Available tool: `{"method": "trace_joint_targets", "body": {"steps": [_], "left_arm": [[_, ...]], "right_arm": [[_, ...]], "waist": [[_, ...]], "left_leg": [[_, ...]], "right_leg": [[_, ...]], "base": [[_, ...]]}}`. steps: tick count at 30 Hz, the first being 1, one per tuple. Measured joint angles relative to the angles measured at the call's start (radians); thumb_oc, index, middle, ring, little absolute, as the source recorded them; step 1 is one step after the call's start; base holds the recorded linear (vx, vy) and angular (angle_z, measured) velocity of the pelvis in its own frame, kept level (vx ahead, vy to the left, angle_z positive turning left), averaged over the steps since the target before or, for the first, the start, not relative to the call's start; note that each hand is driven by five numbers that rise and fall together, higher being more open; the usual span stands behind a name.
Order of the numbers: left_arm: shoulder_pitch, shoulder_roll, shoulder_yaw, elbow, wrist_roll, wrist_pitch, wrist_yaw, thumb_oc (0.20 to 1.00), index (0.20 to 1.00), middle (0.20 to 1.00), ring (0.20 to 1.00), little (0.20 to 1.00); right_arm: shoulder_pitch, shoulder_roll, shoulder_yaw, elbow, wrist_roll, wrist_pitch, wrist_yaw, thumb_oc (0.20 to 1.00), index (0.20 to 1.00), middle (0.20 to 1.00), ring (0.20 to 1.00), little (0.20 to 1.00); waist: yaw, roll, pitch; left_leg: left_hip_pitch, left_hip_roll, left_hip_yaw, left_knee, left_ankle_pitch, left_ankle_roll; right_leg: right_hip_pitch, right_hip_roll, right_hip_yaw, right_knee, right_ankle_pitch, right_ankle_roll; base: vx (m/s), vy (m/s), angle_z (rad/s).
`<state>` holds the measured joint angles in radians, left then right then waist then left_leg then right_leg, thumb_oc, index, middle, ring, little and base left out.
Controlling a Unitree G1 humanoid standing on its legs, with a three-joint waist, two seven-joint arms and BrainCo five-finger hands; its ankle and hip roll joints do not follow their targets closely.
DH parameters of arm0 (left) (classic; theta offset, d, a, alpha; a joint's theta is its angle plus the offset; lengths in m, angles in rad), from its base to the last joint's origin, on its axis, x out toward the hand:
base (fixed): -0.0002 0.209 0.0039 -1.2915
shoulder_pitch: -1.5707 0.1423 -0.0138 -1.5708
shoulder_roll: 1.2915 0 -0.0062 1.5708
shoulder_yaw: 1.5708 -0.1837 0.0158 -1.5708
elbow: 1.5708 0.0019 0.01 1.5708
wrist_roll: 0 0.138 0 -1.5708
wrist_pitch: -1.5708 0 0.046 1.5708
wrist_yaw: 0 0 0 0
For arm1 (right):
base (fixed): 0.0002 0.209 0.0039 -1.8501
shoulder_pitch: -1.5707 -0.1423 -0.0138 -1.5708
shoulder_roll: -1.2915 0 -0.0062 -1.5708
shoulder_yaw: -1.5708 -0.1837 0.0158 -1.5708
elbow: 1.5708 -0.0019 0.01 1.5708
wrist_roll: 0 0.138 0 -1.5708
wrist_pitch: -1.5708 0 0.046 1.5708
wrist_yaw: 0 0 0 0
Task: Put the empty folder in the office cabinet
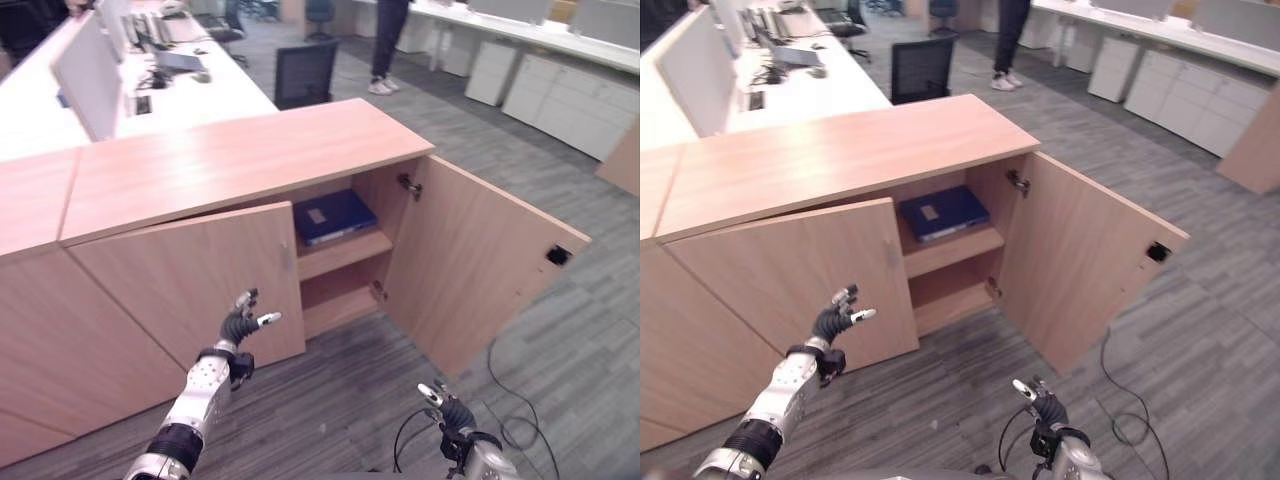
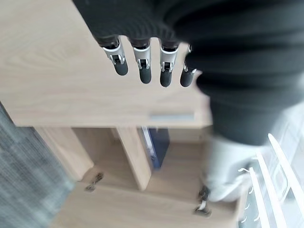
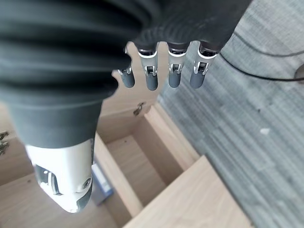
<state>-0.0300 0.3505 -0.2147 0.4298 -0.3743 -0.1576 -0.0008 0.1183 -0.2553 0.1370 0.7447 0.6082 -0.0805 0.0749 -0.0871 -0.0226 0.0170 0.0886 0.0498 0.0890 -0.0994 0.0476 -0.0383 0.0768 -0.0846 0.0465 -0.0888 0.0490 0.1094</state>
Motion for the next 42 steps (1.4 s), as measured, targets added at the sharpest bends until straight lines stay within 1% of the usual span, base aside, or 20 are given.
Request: {"method": "trace_joint_targets", "body": {"steps": [7, 12, 14, 15, 16, 17, 19, 20, 23, 27, 29, 31, 33, 34, 35, 36, 37, 38, 41, 42], "left_arm": [[0.101, 0.003, 0.007, -0.067, -0.012, 0.008, -0.073, 1.0, 1.0, 1.0, 1.0, 1.0], [0.108, 0.006, -0.016, -0.058, -0.011, 0.02, -0.087, 1.0, 1.0, 1.0, 1.0, 1.0], [0.1, 0.006, -0.035, -0.059, -0.011, 0.028, -0.095, 1.0, 1.0, 1.0, 1.0, 1.0], [0.094, 0.013, -0.045, -0.06, -0.01, 0.028, -0.097, 1.0, 1.0, 1.0, 1.0, 1.0], [0.091, 0.022, -0.055, -0.058, -0.01, 0.029, -0.097, 1.0, 1.0, 1.0, 1.0, 1.0], [0.079, 0.022, -0.059, -0.053, -0.008, 0.039, -0.099, 1.0, 1.0, 1.0, 1.0, 1.0], [0.055, 0.018, -0.054, -0.053, -0.008, 0.038, -0.099, 1.0, 1.0, 1.0, 1.0, 1.0], [0.054, 0.017, -0.058, -0.053, -0.008, 0.038, -0.1, 1.0, 1.0, 1.0, 1.0, 1.0], [0.064, -0.003, -0.065, -0.048, -0.008, 0.04, -0.12, 1.0, 1.0, 1.0, 1.0, 1.0], [0.063, -0.025, -0.055, -0.043, -0.012, 0.04, -0.127, 1.0, 1.0, 1.0, 1.0, 1.0], [0.06, -0.041, -0.054, -0.038, -0.015, 0.042, -0.128, 1.0, 1.0, 1.0, 1.0, 1.0], [0.055, -0.034, -0.052, -0.02, -0.037, 0.044, -0.126, 1.0, 1.0, 1.0, 1.0, 1.0], [0.063, -0.023, -0.05, -0.002, -0.052, 0.048, -0.126, 1.0, 1.0, 1.0, 1.0, 1.0], [0.061, -0.014, -0.046, -0.002, -0.053, 0.046, -0.126, 1.0, 1.0, 1.0, 1.0, 1.0], [0.062, -0.017, -0.047, 0.006, -0.054, 0.048, -0.124, 1.0, 1.0, 1.0, 1.0, 1.0], [0.066, -0.038, -0.057, 0.012, -0.055, 0.048, -0.125, 1.0, 1.0, 1.0, 1.0, 1.0], [0.062, -0.051, -0.059, 0.01, -0.057, 0.048, -0.125, 1.0, 1.0, 1.0, 1.0, 1.0], [0.061, -0.06, -0.058, 0.01, -0.061, 0.047, -0.124, 1.0, 1.0, 1.0, 1.0, 1.0], [0.061, -0.071, -0.06, 0.011, -0.064, 0.046, -0.124, 1.0, 1.0, 1.0, 1.0, 1.0], [0.059, -0.07, -0.06, 0.01, -0.064, 0.046, -0.124, 1.0, 1.0, 1.0, 1.0, 1.0]], "right_arm": [[0.001, 0.003, -0.03, -0.002, 0.0, 0.002, 0.001, 1.0, 1.0, 1.0, 1.0, 1.0], [0.0, 0.003, -0.03, -0.002, 0.0, 0.002, 0.0, 1.0, 1.0, 1.0, 1.0, 1.0], [-0.013, 0.001, -0.03, -0.001, -0.001, 0.0, -0.001, 1.0, 1.0, 1.0, 1.0, 1.0], [-0.036, 0.003, -0.028, 0.001, -0.001, 0.0, -0.006, 1.0, 1.0, 1.0, 1.0, 1.0], [-0.066, 0.005, -0.025, 0.005, -0.001, 0.002, -0.01, 1.0, 1.0, 1.0, 1.0, 1.0], [-0.085, 0.007, -0.025, -0.002, -0.001, 0.0, -0.012, 1.0, 1.0, 1.0, 1.0, 1.0], [-0.082, 0.01, -0.024, 0.0, -0.003, 0.002, -0.015, 1.0, 1.0, 1.0, 1.0, 1.0], [-0.073, 0.009, -0.025, -0.003, -0.003, 0.002, -0.015, 1.0, 1.0, 1.0, 1.0, 1.0], [-0.051, -0.016, -0.03, -0.01, -0.003, 0.0, -0.017, 1.0, 1.0, 1.0, 1.0, 1.0], [-0.036, -0.05, -0.029, -0.009, -0.003, 0.003, -0.016, 1.0, 1.0, 1.0, 1.0, 1.0], [-0.035, -0.064, -0.028, -0.027, -0.004, 0.004, -0.015, 1.0, 1.0, 1.0, 1.0, 1.0], [-0.046, -0.059, -0.027, -0.042, -0.003, 0.004, -0.012, 1.0, 1.0, 1.0, 1.0, 1.0], [-0.049, -0.055, -0.028, -0.045, -0.003, 0.002, -0.009, 1.0, 1.0, 1.0, 1.0, 1.0], [-0.052, -0.056, -0.03, -0.045, -0.002, 0.002, -0.009, 1.0, 1.0, 1.0, 1.0, 1.0], [-0.053, -0.063, -0.033, -0.044, -0.002, 0.002, -0.013, 1.0, 1.0, 1.0, 1.0, 1.0], [-0.046, -0.079, -0.04, -0.043, -0.001, -0.004, -0.022, 1.0, 1.0, 1.0, 1.0, 1.0], [-0.046, -0.085, -0.048, -0.036, 0.0, -0.002, -0.027, 1.0, 1.0, 1.0, 1.0, 1.0], [-0.048, -0.087, -0.058, -0.037, 0.0, -0.002, -0.031, 1.0, 1.0, 1.0, 1.0, 1.0], [-0.049, -0.09, -0.064, -0.037, 0.0, -0.002, -0.034, 1.0, 1.0, 1.0, 1.0, 1.0], [-0.051, -0.091, -0.06, -0.037, 0.0, -0.002, -0.035, 1.0, 1.0, 1.0, 1.0, 1.0]], "waist": [[0.041, 0.018, 0.01], [0.037, 0.018, 0.012], [0.027, 0.026, 0.025], [0.038, 0.035, 0.041], [0.054, 0.041, 0.056], [0.049, 0.045, 0.062], [0.043, 0.028, 0.068], [0.029, 0.037, 0.073], [0.005, 0.077, 0.071], [-0.021, 0.109, 0.053], [-0.029, 0.112, 0.052], [-0.029, 0.085, 0.073], [-0.008, 0.05, 0.081], [-0.006, 0.025, 0.094], [-0.003, 0.012, 0.101], [-0.003, -0.001, 0.101], [-0.008, -0.002, 0.101], [-0.008, -0.002, 0.1], [0.008, 0.007, 0.097], [0.021, 0.012, 0.096]], "left_leg": [[-0.009, -0.009, -0.041, 0.0, 0.007, 0.001], [-0.012, -0.009, -0.038, 0.0, 0.007, 0.002], [-0.012, -0.003, -0.018, 0.005, 0.013, 0.005], [-0.011, 0.012, 0.027, 0.009, 0.018, 0.007], [-0.009, 0.02, 0.077, 0.01, 0.016, 0.013], [-0.008, 0.018, 0.101, 0.01, 0.015, 0.013], [0.002, 0.015, 0.122, 0.01, 0.004, 0.003], [0.005, 0.032, 0.129, 0.01, 0.002, -0.006], [0.04, 0.084, 0.18, 0.009, -0.014, -0.045], [0.062, 0.13, 0.249, 0.021, -0.026, -0.063], [0.062, 0.151, 0.28, 0.066, -0.048, -0.052], [0.049, 0.163, 0.286, 0.167, -0.047, -0.056], [-0.017, 0.189, 0.236, 0.365, -0.046, -0.057], [-0.066, 0.2, 0.185, 0.493, -0.03, -0.083], [-0.119, 0.205, 0.122, 0.59, 0.013, -0.105], [-0.153, 0.19, 0.031, 0.658, 0.105, -0.137], [-0.174, 0.173, -0.021, 0.653, 0.067, -0.128], [-0.174, 0.153, -0.033, 0.574, 0.031, -0.121], [-0.155, 0.128, -0.038, 0.285, 0.022, -0.119], [-0.13, 0.126, -0.05, 0.143, 0.03, -0.121]], "right_leg": [[0.011, -0.011, -0.042, 0.001, -0.007, 0.004], [0.006, -0.011, -0.039, 0.002, -0.008, 0.004], [-0.039, -0.005, -0.04, 0.065, -0.012, 0.01], [-0.077, -0.01, -0.106, 0.097, -0.021, 0.029], [-0.109, -0.048, -0.23, 0.132, -0.048, -0.003], [-0.117, -0.119, -0.322, 0.159, -0.03, 0.027], [-0.109, -0.167, -0.385, 0.159, -0.029, 0.039], [-0.109, -0.157, -0.39, 0.163, -0.03, 0.039], [-0.111, -0.09, -0.334, 0.146, -0.04, 0.018], [-0.134, -0.038, -0.289, 0.159, -0.059, -0.012], [-0.167, -0.017, -0.256, 0.206, -0.081, -0.032], [-0.178, -0.013, -0.216, 0.247, -0.109, -0.055], [-0.183, -0.01, -0.19, 0.3, -0.132, -0.065], [-0.194, -0.009, -0.173, 0.339, -0.152, -0.092], [-0.179, -0.016, -0.161, 0.342, -0.163, -0.113], [-0.145, -0.007, -0.143, 0.304, -0.161, -0.117], [-0.127, -0.008, -0.141, 0.274, -0.153, -0.117], [-0.107, -0.008, -0.137, 0.235, -0.138, -0.116], [-0.075, 0.006, -0.114, 0.146, -0.106, -0.09], [-0.059, 0.017, -0.109, 0.107, -0.092, -0.094]], "base": [[-0.04, 0.011, 0.19], [-0.07, -0.004, -0.03], [-0.17, -0.035, -0.26], [-0.04, -0.062, -0.88], [-0.01, -0.105, -1.21], [-0.01, -0.107, -0.95], [0.05, -0.156, -0.48], [0.1, -0.178, -0.51], [0.1, -0.15, -0.61], [0.08, -0.146, -0.56], [0.07, -0.193, -0.64], [0.07, -0.159, -0.64], [0.01, -0.116, -0.74], [0.04, -0.043, -0.51], [0.15, 0.003, -0.43], [0.19, 0.069, -0.22], [0.23, 0.125, -0.15], [0.19, 0.141, -0.06], [0.18, 0.121, -0.27], [0.17, 0.06, -0.3]]}}
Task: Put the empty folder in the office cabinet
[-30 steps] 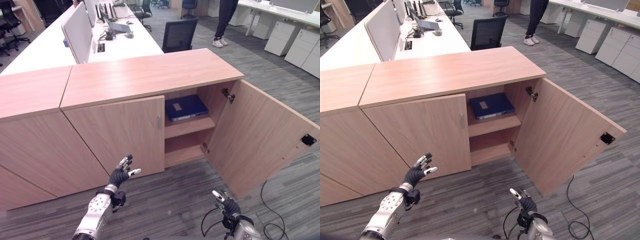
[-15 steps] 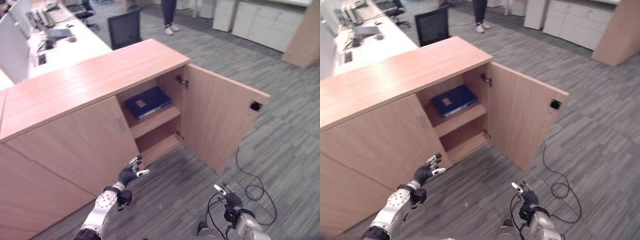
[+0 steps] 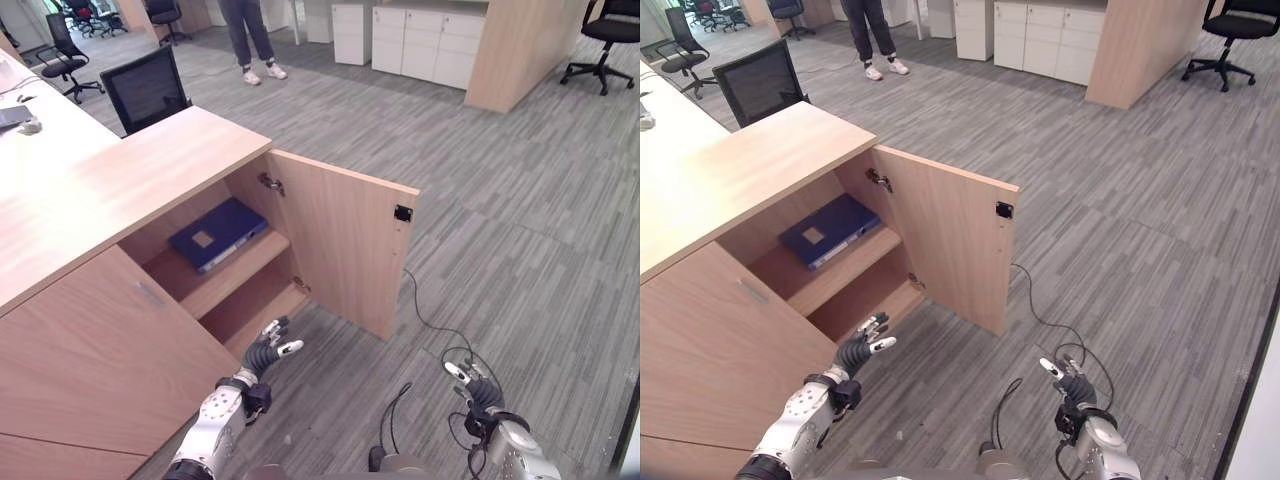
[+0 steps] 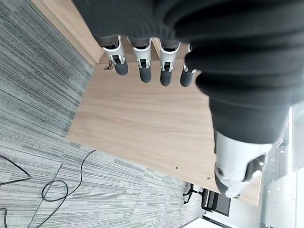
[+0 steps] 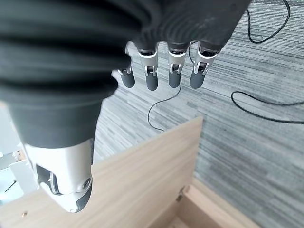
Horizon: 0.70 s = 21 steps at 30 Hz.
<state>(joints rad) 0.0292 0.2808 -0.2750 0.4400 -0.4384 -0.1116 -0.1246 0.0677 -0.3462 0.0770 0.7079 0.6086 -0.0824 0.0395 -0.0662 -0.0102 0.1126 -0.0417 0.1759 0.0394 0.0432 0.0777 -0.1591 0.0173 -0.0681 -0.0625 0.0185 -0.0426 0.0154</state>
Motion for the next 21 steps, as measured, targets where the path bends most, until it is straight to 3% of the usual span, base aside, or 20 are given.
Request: {"method": "trace_joint_targets", "body": {"steps": [1, 2, 5, 7, 8, 9, 10, 12, 14, 16, 17, 21], "left_arm": [[-0.021, 0.0, -0.007, 0.018, -0.001, 0.0, 0.003, 1.0, 1.0, 1.0, 1.0, 1.0], [-0.026, -0.001, -0.011, 0.028, -0.001, 0.0, 0.006, 1.0, 1.0, 1.0, 1.0, 1.0], [-0.02, 0.003, -0.009, 0.03, -0.009, 0.0, 0.008, 1.0, 1.0, 1.0, 1.0, 1.0], [-0.02, -0.002, -0.009, 0.026, -0.009, -0.002, 0.004, 1.0, 1.0, 1.0, 1.0, 1.0], [-0.028, 0.006, -0.007, 0.029, -0.009, 0.0, 0.004, 1.0, 1.0, 1.0, 1.0, 1.0], [-0.026, 0.013, -0.002, 0.017, -0.009, 0.0, 0.006, 1.0, 1.0, 1.0, 1.0, 1.0], [-0.032, 0.04, 0.001, -0.009, -0.008, -0.001, 0.003, 1.0, 1.0, 1.0, 1.0, 1.0], [-0.044, 0.053, 0.002, -0.01, -0.008, -0.001, 0.003, 1.0, 1.0, 1.0, 1.0, 1.0], [-0.047, 0.064, 0.001, -0.01, -0.008, -0.001, 0.004, 1.0, 1.0, 1.0, 1.0, 1.0], [-0.044, 0.093, 0.003, -0.009, -0.007, -0.001, 0.005, 1.0, 1.0, 1.0, 1.0, 1.0], [-0.041, 0.094, 0.006, -0.008, -0.007, 0.0, 0.006, 1.0, 1.0, 1.0, 1.0, 1.0], [-0.023, 0.096, 0.015, -0.009, -0.007, 0.0, 0.005, 1.0, 1.0, 1.0, 1.0, 1.0]], "right_arm": [[-0.003, 0.0, -0.005, 0.004, 0.0, -0.001, -0.008, 1.0, 1.0, 1.0, 1.0, 1.0], [-0.006, 0.001, -0.002, 0.011, 0.0, -0.001, -0.012, 1.0, 1.0, 1.0, 1.0, 1.0], [-0.021, 0.003, 0.002, 0.011, 0.0, -0.004, -0.013, 1.0, 1.0, 1.0, 1.0, 1.0], [-0.007, -0.008, -0.004, 0.01, 0.0, -0.004, -0.019, 1.0, 1.0, 1.0, 1.0, 1.0], [-0.007, 0.005, -0.006, 0.013, -0.001, -0.002, -0.022, 1.0, 1.0, 1.0, 1.0, 1.0], [-0.004, 0.011, 0.003, 0.005, -0.001, -0.002, -0.019, 1.0, 1.0, 1.0, 1.0, 1.0], [-0.011, 0.033, 0.006, -0.001, -0.002, -0.003, -0.018, 1.0, 1.0, 1.0, 1.0, 1.0], [-0.012, 0.056, 0.005, -0.001, -0.002, -0.002, -0.017, 1.0, 1.0, 1.0, 1.0, 1.0], [-0.025, 0.071, 0.004, 0.001, -0.003, -0.002, -0.017, 1.0, 1.0, 1.0, 1.0, 1.0], [-0.061, 0.084, 0.004, 0.002, -0.004, -0.003, -0.017, 1.0, 1.0, 1.0, 1.0, 1.0], [-0.064, 0.09, 0.004, 0.002, -0.005, -0.002, -0.017, 1.0, 1.0, 1.0, 1.0, 1.0], [-0.058, 0.093, 0.005, 0.001, -0.011, -0.002, -0.015, 1.0, 1.0, 1.0, 1.0, 1.0]], "waist": [[0.015, 0.015, 0.009], [0.022, 0.019, 0.007], [0.031, 0.044, -0.002], [0.007, 0.088, -0.03], [0.003, 0.081, -0.034], [0.004, 0.066, -0.034], [0.016, 0.038, -0.025], [0.019, 0.018, -0.028], [0.026, 0.018, -0.018], [0.034, 0.029, 0.004], [0.041, 0.026, 0.007], [0.05, 0.016, 0.009]], "left_leg": [[-0.038, 0.004, -0.022, -0.089, 0.005, -0.006], [-0.037, 0.003, -0.02, -0.126, 0.019, -0.014], [-0.037, -0.007, -0.013, -0.104, 0.038, -0.006], [0.023, -0.032, -0.005, -0.143, 0.068, 0.033], [0.033, -0.06, 0.001, -0.143, 0.065, 0.067], [0.03, -0.078, 0.008, -0.143, 0.069, 0.079], [0.031, -0.117, 0.019, -0.134, 0.045, 0.109], [0.031, -0.152, 0.014, -0.134, 0.037, 0.125], [0.053, -0.168, 0.017, -0.133, 0.023, 0.147], [0.085, -0.176, 0.033, -0.133, -0.003, 0.184], [0.096, -0.183, 0.039, -0.134, -0.008, 0.19], [0.114, -0.198, 0.021, -0.134, -0.03, 0.192]], "right_leg": [[0.046, 0.022, 0.001, -0.059, 0.018, -0.02], [0.059, 0.033, 0.004, -0.087, 0.027, -0.019], [0.1, 0.051, 0.015, -0.113, 0.027, -0.022], [0.131, 0.048, 0.02, -0.106, 0.008, 0.002], [0.141, 0.02, 0.023, -0.106, 0.001, 0.009], [0.133, 0.001, 0.022, -0.099, 0.003, 0.015], [0.107, -0.039, 0.022, -0.052, -0.023, 0.04], [0.085, -0.078, 0.024, 0.007, -0.044, 0.079], [0.027, -0.099, 0.029, 0.165, -0.074, 0.12], [-0.103, -0.125, 0.01, 0.438, -0.086, 0.166], [-0.127, -0.145, -0.01, 0.487, -0.104, 0.188], [-0.14, -0.153, -0.041, 0.344, -0.105, 0.192]], "base": [[0.23, 0.099, -0.29], [0.25, 0.121, -0.24], [0.22, 0.213, -0.45], [0.2, 0.279, -0.2], [0.1, 0.204, -0.05], [0.09, 0.188, -0.07], [0.08, 0.188, 0.0], [0.04, 0.183, 0.15], [0.02, 0.182, 0.02], [0.09, 0.126, -0.22], [0.1, 0.048, -0.08], [0.16, 0.019, 0.1]]}}
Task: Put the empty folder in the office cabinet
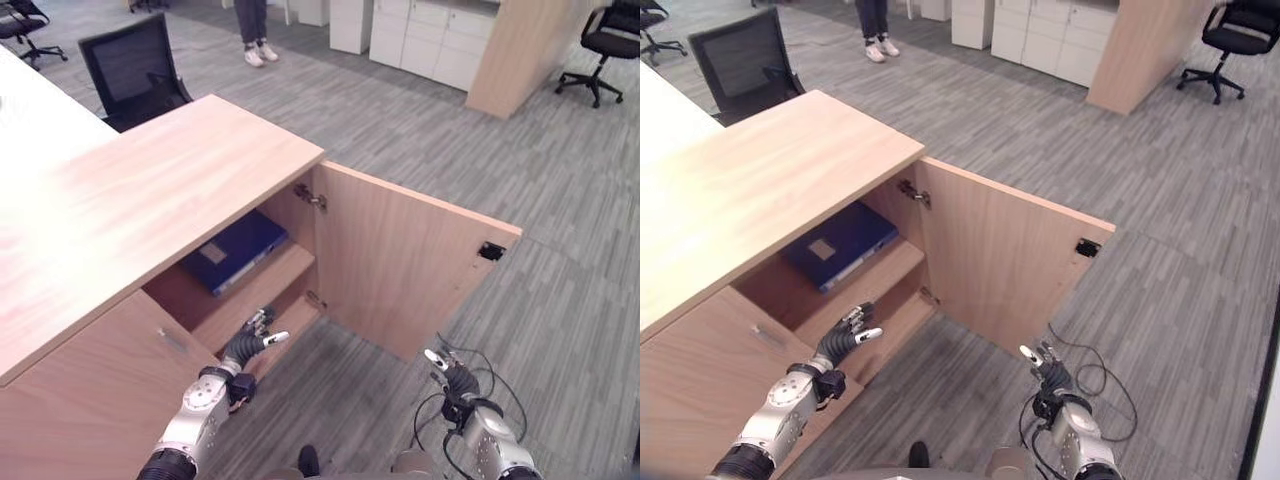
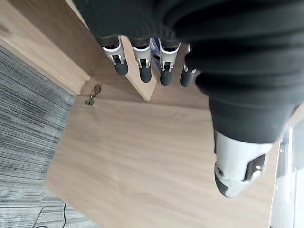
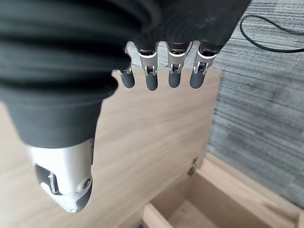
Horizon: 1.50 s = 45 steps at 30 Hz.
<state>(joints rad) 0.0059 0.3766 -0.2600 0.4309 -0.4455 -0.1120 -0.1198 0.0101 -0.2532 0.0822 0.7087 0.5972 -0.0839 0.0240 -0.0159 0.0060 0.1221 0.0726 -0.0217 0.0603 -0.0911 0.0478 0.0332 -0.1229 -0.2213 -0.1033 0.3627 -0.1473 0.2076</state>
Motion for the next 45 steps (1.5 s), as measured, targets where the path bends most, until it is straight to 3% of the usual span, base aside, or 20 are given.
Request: {"method": "trace_joint_targets", "body": {"steps": [1, 2, 3, 5, 9, 14, 19, 30, 41, 45], "left_arm": [[0.008, -0.002, 0.009, 0.001, 0.001, 0.002, 0.0, 1.0, 1.0, 1.0, 1.0, 1.0], [0.008, -0.003, 0.011, 0.0, 0.001, 0.002, -0.001, 1.0, 1.0, 1.0, 1.0, 1.0], [0.011, -0.015, 0.014, -0.001, 0.001, 0.002, -0.002, 1.0, 1.0, 1.0, 1.0, 1.0], [0.054, -0.026, 0.022, -0.004, 0.001, 0.001, -0.005, 1.0, 1.0, 1.0, 1.0, 1.0], [0.1, -0.031, 0.027, -0.078, 0.0, 0.001, -0.008, 1.0, 1.0, 1.0, 1.0, 1.0], [0.112, -0.015, 0.031, -0.075, -0.001, 0.001, -0.013, 1.0, 1.0, 1.0, 1.0, 1.0], [0.116, -0.013, 0.028, -0.073, -0.001, 0.002, -0.029, 1.0, 1.0, 1.0, 1.0, 1.0], [0.115, -0.018, 0.026, -0.069, -0.003, 0.001, -0.043, 1.0, 1.0, 1.0, 1.0, 1.0], [0.118, -0.026, 0.02, -0.069, -0.006, 0.002, -0.043, 1.0, 1.0, 1.0, 1.0, 1.0], [0.12, -0.026, 0.016, -0.068, -0.006, 0.002, -0.041, 1.0, 1.0, 1.0, 1.0, 1.0]], "right_arm": [[0.0, 0.001, 0.0, -0.001, 0.0, 0.0, -0.001, 1.0, 1.0, 1.0, 1.0, 1.0], [0.009, 0.0, -0.001, -0.001, 0.0, 0.0, -0.003, 1.0, 1.0, 1.0, 1.0, 1.0], [0.029, -0.001, -0.002, 0.0, 0.0, 0.0, -0.003, 1.0, 1.0, 1.0, 1.0, 1.0], [0.019, -0.012, 0.001, -0.003, 0.0, 0.0, -0.003, 1.0, 1.0, 1.0, 1.0, 1.0], [-0.02, -0.12, -0.051, -0.032, 0.0, -0.009, -0.02, 1.0, 1.0, 1.0, 1.0, 1.0], [-0.061, -0.194, -0.136, 0.092, 0.003, -0.028, -0.05, 1.0, 1.0, 1.0, 1.0, 1.0], [-0.064, -0.289, -0.174, 0.131, 0.012, -0.033, -0.06, 1.0, 1.0, 1.0, 1.0, 1.0], [-0.11, -0.293, -0.12, 0.108, 0.011, -0.038, -0.062, 1.0, 1.0, 1.0, 1.0, 1.0], [-0.153, -0.235, 0.004, 0.022, 0.002, -0.033, -0.053, 1.0, 1.0, 1.0, 1.0, 1.0], [-0.151, -0.236, 0.024, 0.008, -0.02, -0.019, -0.059, 1.0, 1.0, 1.0, 1.0, 1.0]], "waist": [[0.0, 0.0, 0.0], [-0.008, -0.009, -0.004], [-0.015, -0.023, -0.009], [0.0, 0.002, -0.035], [0.0, 0.005, -0.076], [0.0, -0.014, -0.118], [-0.001, 0.004, -0.13], [0.007, 0.053, -0.109], [0.029, 0.052, -0.094], [0.022, 0.037, -0.086]], "left_leg": [[0.0, 0.001, -0.014, 0.0, 0.0, -0.002], [-0.004, 0.004, -0.034, -0.001, 0.0, -0.013], [0.007, -0.002, -0.059, -0.001, 0.002, -0.019], [0.021, 0.039, -0.055, -0.01, -0.019, -0.053], [0.071, 0.086, -0.058, -0.006, -0.034, -0.079], [0.054, 0.09, -0.057, -0.01, -0.037, -0.087], [0.044, 0.09, -0.058, -0.01, -0.035, -0.088], [0.054, 0.091, -0.057, -0.002, -0.034, -0.088], [0.047, 0.091, -0.076, -0.009, -0.034, -0.09], [0.045, 0.091, -0.092, -0.008, -0.031, -0.092]], "right_leg": [[0.009, 0.018, 0.005, -0.071, 0.004, -0.006], [0.048, 0.049, 0.014, -0.225, 0.042, -0.016], [0.11, 0.065, 0.021, -0.333, 0.161, -0.056], [0.181, 0.112, 0.008, -0.458, 0.221, -0.104], [0.233, 0.159, -0.005, -0.459, 0.201, -0.133], [0.222, 0.162, -0.009, -0.458, 0.192, -0.135], [0.212, 0.162, -0.006, -0.459, 0.196, -0.132], [0.217, 0.163, -0.013, -0.459, 0.2, -0.136], [0.224, 0.162, -0.027, -0.459, 0.194, -0.136], [0.228, 0.162, -0.044, -0.459, 0.194, -0.138]], "base": [[0.11, -0.02, 0.3], [0.12, -0.038, 0.7], [0.15, -0.069, 0.66], [0.18, -0.089, 0.11], [0.1, -0.09, 0.03], [0.02, -0.062, 0.0], [0.0, -0.028, -0.01], [0.01, -0.005, 0.0], [0.0, 0.004, 0.04], [0.0, 0.006, 0.1]]}}
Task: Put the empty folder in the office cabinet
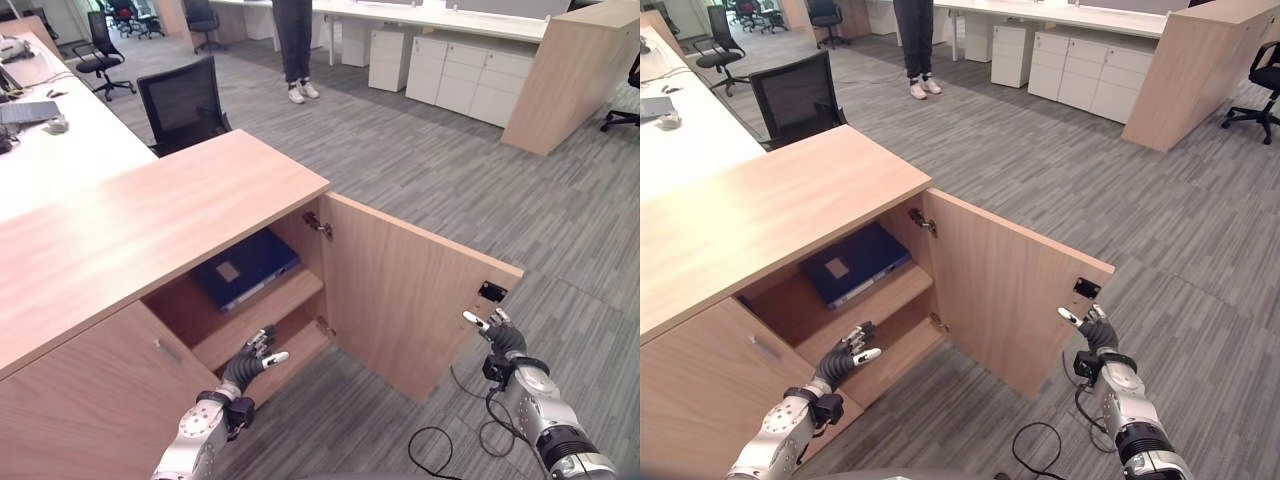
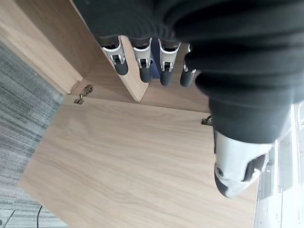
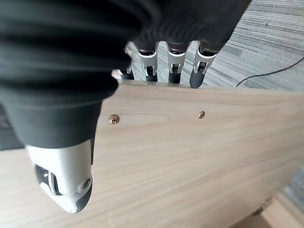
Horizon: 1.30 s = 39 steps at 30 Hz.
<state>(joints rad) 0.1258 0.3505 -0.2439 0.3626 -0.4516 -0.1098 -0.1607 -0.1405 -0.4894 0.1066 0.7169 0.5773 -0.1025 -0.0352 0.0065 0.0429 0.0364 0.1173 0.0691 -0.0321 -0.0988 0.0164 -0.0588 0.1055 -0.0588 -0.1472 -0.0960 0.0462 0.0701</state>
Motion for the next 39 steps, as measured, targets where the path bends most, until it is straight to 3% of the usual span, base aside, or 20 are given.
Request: {"method": "trace_joint_targets", "body": {"steps": [18, 30, 39], "left_arm": [[-0.002, -0.002, 0.0, 0.001, 0.002, 0.0, 0.018, 1.0, 1.0, 1.0, 1.0, 1.0], [0.001, -0.039, 0.014, 0.013, 0.006, 0.001, 0.018, 1.0, 1.0, 1.0, 1.0, 1.0], [0.047, -0.071, 0.054, 0.045, 0.005, -0.001, 0.028, 1.0, 1.0, 1.0, 1.0, 1.0]], "right_arm": [[0.001, -0.011, 0.027, -0.02, -0.049, 0.04, -0.008, 1.0, 1.0, 1.0, 1.0, 1.0], [0.18, -0.034, 0.026, -0.227, -0.099, 0.049, -0.001, 1.0, 1.0, 1.0, 1.0, 1.0], [0.333, 0.006, 0.008, -0.376, -0.127, 0.04, 0.046, 1.0, 1.0, 1.0, 1.0, 1.0]], "waist": [[0.0, 0.001, -0.001], [-0.006, 0.001, -0.004], [-0.006, 0.003, -0.003]], "left_leg": [[-0.011, 0.003, -0.032, -0.002, 0.01, -0.006], [-0.035, 0.009, -0.076, -0.002, 0.023, -0.011], [-0.064, 0.024, -0.118, -0.001, 0.031, -0.012]], "right_leg": [[0.003, 0.003, -0.029, 0.0, -0.002, -0.001], [0.004, 0.011, -0.074, 0.0, -0.008, -0.009], [-0.004, 0.028, -0.108, 0.001, -0.016, -0.021]], "base": [[0.0, -0.004, 0.04], [0.0, -0.033, 0.12], [-0.04, -0.052, 0.13]]}}
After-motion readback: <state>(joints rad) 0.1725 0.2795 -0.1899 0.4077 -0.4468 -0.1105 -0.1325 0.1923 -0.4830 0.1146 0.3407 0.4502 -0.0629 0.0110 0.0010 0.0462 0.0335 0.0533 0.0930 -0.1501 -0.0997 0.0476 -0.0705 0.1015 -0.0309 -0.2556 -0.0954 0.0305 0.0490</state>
